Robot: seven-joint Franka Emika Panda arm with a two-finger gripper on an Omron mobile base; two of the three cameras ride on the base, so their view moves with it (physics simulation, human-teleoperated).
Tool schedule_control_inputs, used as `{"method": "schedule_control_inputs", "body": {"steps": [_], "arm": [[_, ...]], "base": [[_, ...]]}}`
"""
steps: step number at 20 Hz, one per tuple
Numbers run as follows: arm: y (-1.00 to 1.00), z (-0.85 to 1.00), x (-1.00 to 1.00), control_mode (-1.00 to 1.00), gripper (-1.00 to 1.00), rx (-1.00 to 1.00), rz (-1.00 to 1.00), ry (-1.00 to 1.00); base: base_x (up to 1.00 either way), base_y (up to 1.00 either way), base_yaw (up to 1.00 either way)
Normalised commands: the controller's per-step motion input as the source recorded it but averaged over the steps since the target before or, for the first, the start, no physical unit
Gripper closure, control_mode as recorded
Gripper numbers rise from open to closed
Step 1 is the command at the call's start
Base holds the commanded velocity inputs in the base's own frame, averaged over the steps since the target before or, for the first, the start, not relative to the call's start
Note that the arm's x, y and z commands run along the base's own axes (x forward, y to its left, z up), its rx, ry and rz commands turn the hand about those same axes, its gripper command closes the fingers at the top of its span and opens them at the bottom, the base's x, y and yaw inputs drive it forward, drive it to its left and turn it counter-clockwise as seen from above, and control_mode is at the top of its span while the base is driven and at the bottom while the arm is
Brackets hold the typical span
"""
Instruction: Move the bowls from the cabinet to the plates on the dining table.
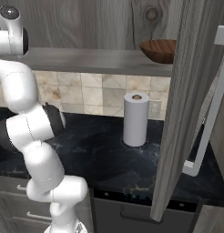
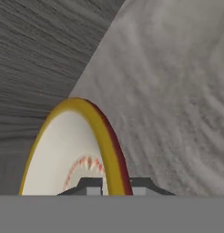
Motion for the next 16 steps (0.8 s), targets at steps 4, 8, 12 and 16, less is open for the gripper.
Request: {"method": "schedule_control_inputs", "body": {"steps": [4,8,12,16], "arm": [[-0.08,-0.74,-1.0,-1.0,1.0,0.02,-0.08,-0.06],[-0.2,-0.19,-1.0,-1.0,1.0,0.17,-0.07,0.0],[-0.27,0.32,-1.0,-1.0,1.0,0.28,-0.04,0.0],[-0.37,0.5,-1.0,-1.0,1.0,0.28,-0.01,0.1]], "base": [[0.0,0.0,0.0],[0.0,0.0,0.0],[0.0,0.0,0.0],[0.0,0.0,0.0]]}}
